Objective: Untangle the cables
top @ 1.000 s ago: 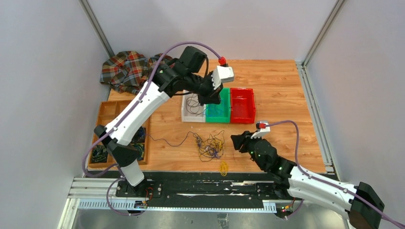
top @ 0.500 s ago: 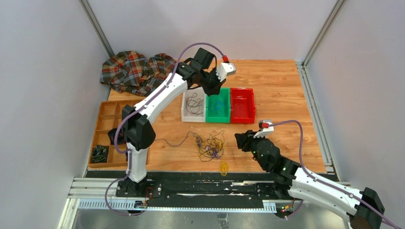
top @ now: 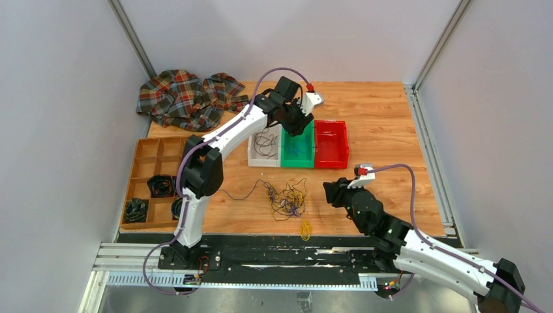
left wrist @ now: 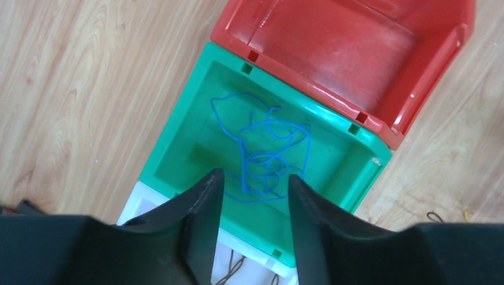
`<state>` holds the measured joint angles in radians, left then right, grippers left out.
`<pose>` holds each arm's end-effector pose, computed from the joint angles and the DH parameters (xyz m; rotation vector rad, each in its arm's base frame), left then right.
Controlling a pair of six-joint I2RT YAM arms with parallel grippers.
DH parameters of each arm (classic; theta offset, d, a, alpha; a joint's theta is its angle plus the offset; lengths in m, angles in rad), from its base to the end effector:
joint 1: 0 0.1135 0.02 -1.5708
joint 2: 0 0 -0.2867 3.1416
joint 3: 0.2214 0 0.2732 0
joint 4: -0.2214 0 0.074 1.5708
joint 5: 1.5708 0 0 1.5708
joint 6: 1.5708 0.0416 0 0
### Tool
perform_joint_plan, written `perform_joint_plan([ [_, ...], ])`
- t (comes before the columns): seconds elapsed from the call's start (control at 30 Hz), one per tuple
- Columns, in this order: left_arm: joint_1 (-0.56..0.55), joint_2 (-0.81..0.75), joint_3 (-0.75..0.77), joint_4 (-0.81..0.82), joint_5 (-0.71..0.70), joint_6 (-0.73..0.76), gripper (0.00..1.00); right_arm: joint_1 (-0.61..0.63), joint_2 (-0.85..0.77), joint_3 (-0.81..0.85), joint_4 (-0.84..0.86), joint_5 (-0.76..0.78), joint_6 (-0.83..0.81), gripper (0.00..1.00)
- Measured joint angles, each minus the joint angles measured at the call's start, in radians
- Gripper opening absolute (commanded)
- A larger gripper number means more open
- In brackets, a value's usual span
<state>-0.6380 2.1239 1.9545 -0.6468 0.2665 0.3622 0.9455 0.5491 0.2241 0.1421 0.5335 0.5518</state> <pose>0.4125 -0.3195 0.2885 1.2590 2.0389 -0.4481 0.1080 0.1134 0.2149 0.0473 1.7696 0.6320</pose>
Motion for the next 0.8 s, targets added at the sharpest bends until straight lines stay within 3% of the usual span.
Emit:
perform_joint_plan([
  [0.1,0.0,0.002,-0.001,0.0,-0.018,-0.001,0.75,0.0,0.001,0.024,-0.019,0.008,-0.006,0.36],
  [0.27,0.0,-0.02,-0.004,-0.048,-0.01,0.021,0.84,-0.006,0.001,0.068,-0.04,0.018,-0.018,0.37],
  [0.43,0.0,-0.142,-0.071,-0.118,0.031,0.052,0.81,-0.012,0.009,0.081,-0.049,0.021,-0.022,0.38],
  [0.63,-0.006,-0.405,-0.354,-0.164,0.176,0.083,0.69,-0.013,0.025,0.082,-0.067,0.02,-0.022,0.38],
  [0.8,-0.039,-0.441,-0.543,-0.183,0.243,0.089,0.66,-0.015,0.026,0.082,-0.08,0.02,-0.021,0.37],
])
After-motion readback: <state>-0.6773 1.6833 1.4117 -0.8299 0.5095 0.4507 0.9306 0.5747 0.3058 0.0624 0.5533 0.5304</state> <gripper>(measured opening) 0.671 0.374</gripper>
